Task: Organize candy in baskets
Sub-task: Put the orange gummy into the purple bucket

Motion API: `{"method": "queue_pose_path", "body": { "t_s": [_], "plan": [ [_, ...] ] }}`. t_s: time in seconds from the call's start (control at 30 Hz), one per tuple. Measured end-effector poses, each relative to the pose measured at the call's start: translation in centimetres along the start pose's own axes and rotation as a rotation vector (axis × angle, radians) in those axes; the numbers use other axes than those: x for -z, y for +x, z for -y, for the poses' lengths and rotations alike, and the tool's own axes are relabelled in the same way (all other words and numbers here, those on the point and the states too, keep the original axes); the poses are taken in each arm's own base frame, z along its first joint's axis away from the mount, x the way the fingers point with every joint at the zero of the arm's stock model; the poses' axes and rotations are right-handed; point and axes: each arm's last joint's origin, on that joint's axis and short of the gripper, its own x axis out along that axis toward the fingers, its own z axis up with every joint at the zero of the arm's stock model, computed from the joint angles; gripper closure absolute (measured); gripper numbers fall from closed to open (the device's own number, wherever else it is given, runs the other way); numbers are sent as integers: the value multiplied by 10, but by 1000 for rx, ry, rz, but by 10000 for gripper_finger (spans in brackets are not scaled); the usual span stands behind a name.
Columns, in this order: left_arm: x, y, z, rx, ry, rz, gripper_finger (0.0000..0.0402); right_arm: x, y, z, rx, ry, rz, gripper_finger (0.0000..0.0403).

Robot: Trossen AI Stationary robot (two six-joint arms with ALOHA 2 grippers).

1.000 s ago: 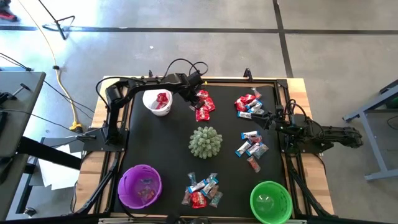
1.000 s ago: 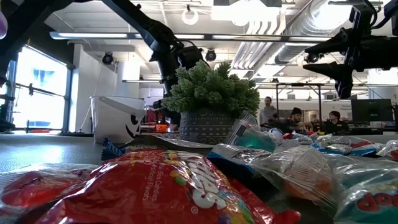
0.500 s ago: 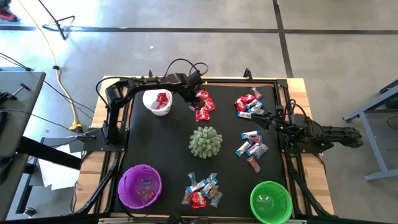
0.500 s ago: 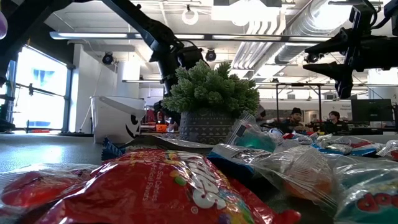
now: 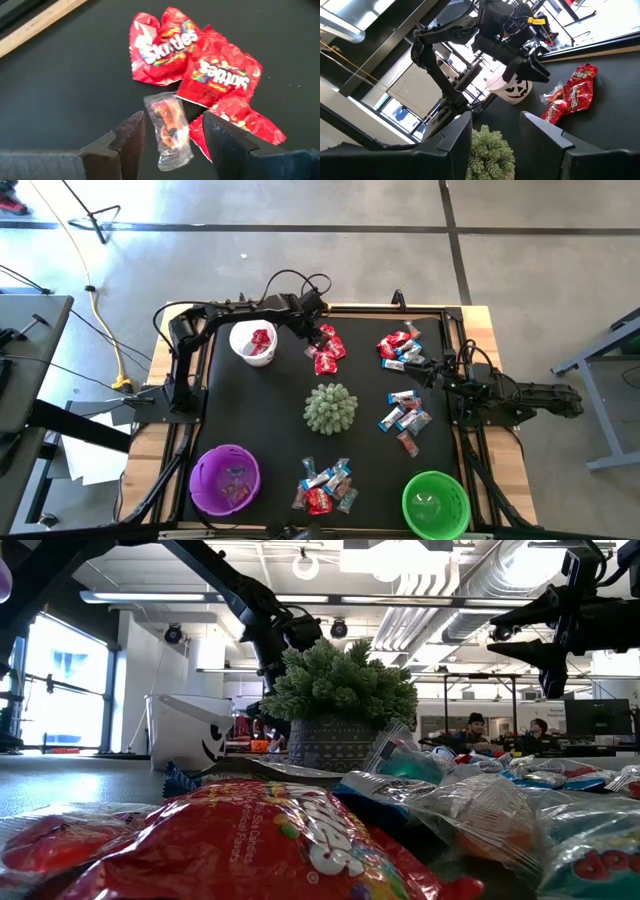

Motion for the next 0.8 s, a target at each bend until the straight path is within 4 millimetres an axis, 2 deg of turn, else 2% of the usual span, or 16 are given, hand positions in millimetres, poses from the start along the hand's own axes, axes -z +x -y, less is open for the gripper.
{"method": "queue_pose_path", "body": {
  "t_s": [0.67,0.8],
  "plan": [
    [-1,0,-5,-18,103,-2,218,0,0,0,0,0,0,240],
    [3,13,-6,-7,102,-57,218,0,0,0,0,0,0,240]
  ]
}}
